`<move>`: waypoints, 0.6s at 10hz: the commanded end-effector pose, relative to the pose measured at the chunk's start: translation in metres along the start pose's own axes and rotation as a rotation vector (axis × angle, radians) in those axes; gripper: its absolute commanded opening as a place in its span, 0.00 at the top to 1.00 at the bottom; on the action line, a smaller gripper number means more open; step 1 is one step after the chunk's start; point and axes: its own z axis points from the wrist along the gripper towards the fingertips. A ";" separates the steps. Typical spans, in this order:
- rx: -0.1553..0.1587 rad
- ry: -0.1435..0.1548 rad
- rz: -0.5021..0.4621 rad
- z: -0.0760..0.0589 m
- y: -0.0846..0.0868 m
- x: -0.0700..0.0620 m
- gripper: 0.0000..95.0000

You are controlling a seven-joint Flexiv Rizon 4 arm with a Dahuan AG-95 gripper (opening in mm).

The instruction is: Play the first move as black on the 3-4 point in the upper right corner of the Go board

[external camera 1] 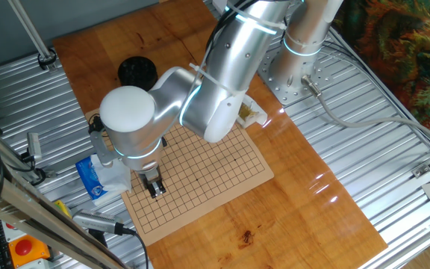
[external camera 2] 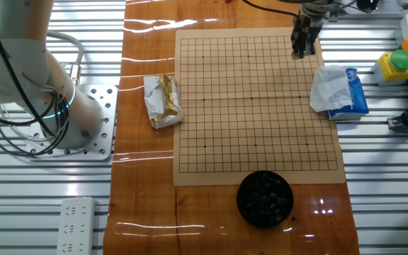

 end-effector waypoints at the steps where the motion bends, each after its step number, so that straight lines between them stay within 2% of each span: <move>1: -0.002 0.004 0.003 0.001 0.002 0.000 1.00; 6: -0.001 0.010 0.003 0.005 0.007 0.001 1.00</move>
